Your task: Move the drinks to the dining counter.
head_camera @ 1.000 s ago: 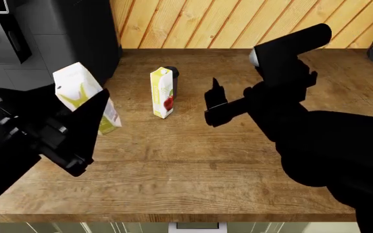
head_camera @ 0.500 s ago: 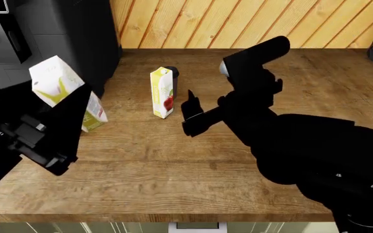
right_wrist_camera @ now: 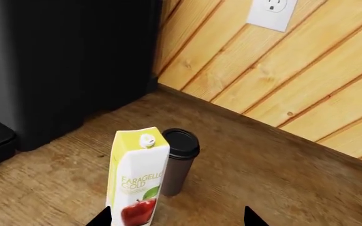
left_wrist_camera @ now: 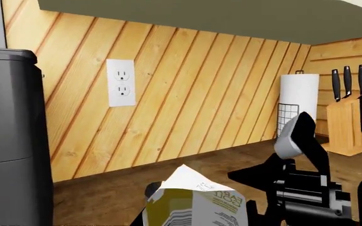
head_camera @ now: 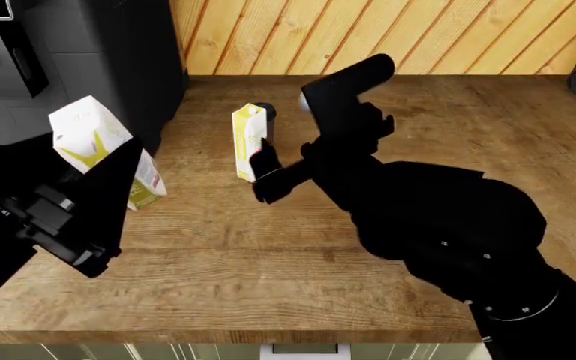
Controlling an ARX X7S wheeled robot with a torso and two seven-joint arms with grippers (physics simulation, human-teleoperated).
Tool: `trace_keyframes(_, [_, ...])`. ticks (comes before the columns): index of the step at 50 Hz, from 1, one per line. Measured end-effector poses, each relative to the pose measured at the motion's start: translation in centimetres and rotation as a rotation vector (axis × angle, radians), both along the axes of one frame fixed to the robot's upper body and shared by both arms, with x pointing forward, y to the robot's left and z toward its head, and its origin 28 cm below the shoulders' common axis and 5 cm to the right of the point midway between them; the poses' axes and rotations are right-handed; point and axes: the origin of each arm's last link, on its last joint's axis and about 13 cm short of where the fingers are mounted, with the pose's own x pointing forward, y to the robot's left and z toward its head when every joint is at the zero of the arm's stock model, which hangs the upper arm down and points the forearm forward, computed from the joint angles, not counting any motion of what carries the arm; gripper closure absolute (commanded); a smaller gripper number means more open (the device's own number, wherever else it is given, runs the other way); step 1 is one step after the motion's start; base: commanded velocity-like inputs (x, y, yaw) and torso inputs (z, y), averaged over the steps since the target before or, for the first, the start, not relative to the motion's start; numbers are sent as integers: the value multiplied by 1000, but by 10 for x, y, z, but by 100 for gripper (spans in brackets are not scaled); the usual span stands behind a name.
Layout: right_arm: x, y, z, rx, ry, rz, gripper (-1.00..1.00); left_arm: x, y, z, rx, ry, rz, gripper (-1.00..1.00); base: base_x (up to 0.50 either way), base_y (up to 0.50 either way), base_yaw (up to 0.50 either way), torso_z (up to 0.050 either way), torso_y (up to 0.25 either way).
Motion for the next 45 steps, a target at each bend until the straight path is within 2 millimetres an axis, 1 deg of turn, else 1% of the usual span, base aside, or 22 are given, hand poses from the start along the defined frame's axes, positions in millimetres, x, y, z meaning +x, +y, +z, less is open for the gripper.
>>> trace_keyframes(23, [30,17,-6,11,33,27,-100,0,0,-1,3,6,-1,100,0,0,0,0,0])
trace_keyframes(45, [41,31,-15,22,72,87,-100,1,-1,-3,7,15,-1,100,0,0,0,0,1])
